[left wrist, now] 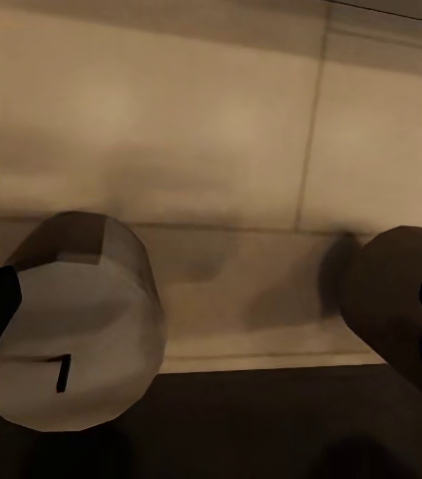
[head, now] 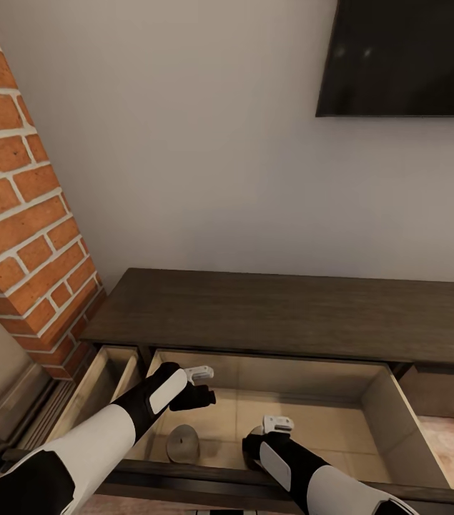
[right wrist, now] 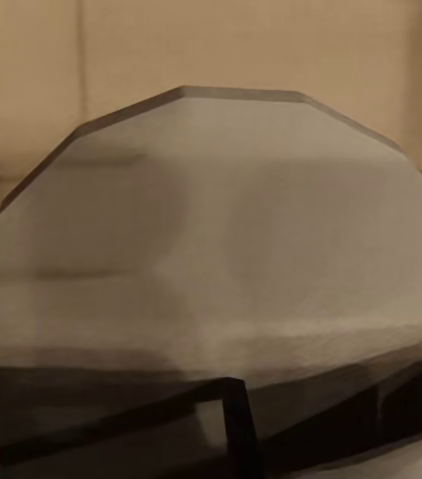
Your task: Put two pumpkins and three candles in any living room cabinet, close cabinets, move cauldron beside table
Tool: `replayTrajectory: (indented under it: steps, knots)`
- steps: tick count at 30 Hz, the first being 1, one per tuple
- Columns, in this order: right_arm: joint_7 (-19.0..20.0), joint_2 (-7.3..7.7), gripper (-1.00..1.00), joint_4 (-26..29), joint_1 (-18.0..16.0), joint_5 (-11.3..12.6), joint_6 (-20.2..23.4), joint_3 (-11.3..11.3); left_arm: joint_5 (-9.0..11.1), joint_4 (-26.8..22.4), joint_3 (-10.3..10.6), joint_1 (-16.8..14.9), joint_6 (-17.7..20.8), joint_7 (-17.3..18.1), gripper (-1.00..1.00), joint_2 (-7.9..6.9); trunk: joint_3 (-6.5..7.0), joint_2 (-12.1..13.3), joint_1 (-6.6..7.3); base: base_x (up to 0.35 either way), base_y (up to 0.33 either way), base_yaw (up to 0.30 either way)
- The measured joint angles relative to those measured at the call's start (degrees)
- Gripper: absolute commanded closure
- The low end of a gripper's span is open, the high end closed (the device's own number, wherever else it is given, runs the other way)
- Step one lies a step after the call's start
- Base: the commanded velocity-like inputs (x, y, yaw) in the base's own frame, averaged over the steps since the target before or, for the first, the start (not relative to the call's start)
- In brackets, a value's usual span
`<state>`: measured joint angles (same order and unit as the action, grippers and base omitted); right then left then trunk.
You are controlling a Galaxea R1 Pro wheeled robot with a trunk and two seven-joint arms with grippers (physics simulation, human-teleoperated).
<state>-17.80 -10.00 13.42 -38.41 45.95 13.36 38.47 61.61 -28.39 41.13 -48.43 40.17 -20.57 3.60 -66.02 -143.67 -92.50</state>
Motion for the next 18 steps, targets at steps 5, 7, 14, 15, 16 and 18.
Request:
replayTrajectory:
  steps: [5, 7, 14, 15, 16, 18]
  knots:
    - [0.1, 0.00, -1.00, 0.0, 0.0, 0.0, 0.0, -0.1, 0.0, 0.0, 0.0, 0.0, 0.0, 0.0, -1.00, 0.00, 0.00, 0.0, 0.00, 0.000, 0.000, 0.000]
    - [0.1, 0.00, -1.00, 0.0, 0.0, 0.0, 0.0, -0.1, 0.0, 0.0, 0.0, 0.0, 0.0, 0.0, -1.00, 0.00, 0.00, 0.0, 0.00, 0.000, 0.000, 0.000]
    - [0.1, 0.00, -1.00, 0.0, 0.0, 0.1, 0.0, -0.1, 0.0, 0.0, 0.0, 0.0, 0.0, 0.0, -1.00, 0.00, 0.00, 0.0, 0.00, 0.000, 0.000, 0.000]
    - [0.1, 0.00, -1.00, 0.0, 0.1, 0.1, 0.0, -0.1, 0.0, 0.0, 0.0, 0.0, 0.0, 0.0, -1.00, 0.00, 0.00, 0.0, 0.00, 0.000, 0.000, 0.000]
    - [0.1, 0.00, -1.00, 0.0, 0.1, 0.1, 0.0, -0.1, 0.0, 0.0, 0.0, 0.0, 0.0, 0.0, -1.00, 0.00, 0.00, 0.0, 0.00, 0.000, 0.000, 0.000]
    - [0.1, 0.00, -1.00, 0.0, 0.1, 0.1, 0.0, -0.1, 0.0, 0.0, 0.0, 0.0, 0.0, 0.0, -1.00, 0.00, 0.00, 0.0, 0.00, 0.000, 0.000, 0.000]
